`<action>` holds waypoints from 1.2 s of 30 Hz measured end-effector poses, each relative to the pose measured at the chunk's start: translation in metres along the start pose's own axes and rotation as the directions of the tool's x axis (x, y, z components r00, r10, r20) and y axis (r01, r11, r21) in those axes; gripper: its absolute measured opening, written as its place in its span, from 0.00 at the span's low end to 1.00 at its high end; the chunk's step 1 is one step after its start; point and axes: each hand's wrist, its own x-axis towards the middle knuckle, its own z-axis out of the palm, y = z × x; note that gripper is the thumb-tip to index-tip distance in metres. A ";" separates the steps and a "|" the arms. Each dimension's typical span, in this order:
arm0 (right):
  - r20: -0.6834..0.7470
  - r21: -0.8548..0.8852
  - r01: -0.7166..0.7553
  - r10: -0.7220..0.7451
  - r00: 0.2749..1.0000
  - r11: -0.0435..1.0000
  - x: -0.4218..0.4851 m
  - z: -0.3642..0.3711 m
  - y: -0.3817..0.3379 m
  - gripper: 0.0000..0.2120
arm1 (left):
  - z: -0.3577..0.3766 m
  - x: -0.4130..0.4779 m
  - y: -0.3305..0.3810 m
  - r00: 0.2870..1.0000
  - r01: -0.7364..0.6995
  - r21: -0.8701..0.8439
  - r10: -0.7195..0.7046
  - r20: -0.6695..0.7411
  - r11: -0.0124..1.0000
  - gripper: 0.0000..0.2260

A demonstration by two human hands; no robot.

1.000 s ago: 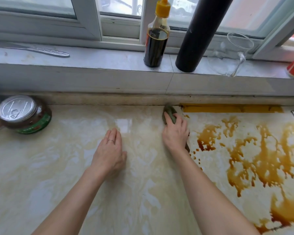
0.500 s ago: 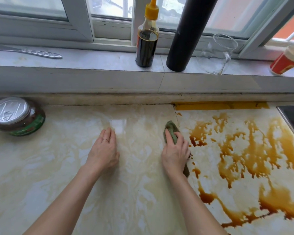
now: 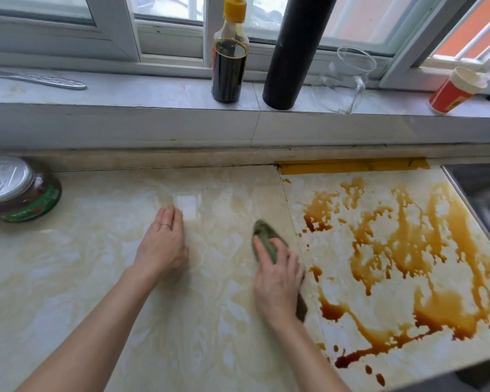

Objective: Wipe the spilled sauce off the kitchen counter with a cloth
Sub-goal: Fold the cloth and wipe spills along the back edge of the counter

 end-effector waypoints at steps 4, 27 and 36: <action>0.101 0.030 0.335 -0.337 0.936 0.942 -0.053 -0.005 -0.001 0.30 | 0.002 0.000 -0.003 1.000 0.004 -0.023 -0.004 -0.008 1.000 0.33; 0.074 -0.004 0.163 -0.162 0.984 0.987 -0.102 -0.017 -0.006 0.28 | 0.006 -0.004 -0.005 0.998 -0.027 -0.082 0.022 -0.065 0.996 0.31; 0.046 -0.026 -0.072 0.073 0.996 0.997 -0.067 -0.033 0.045 0.31 | 0.033 -0.058 0.027 0.967 -0.149 -0.146 0.114 -0.226 0.978 0.28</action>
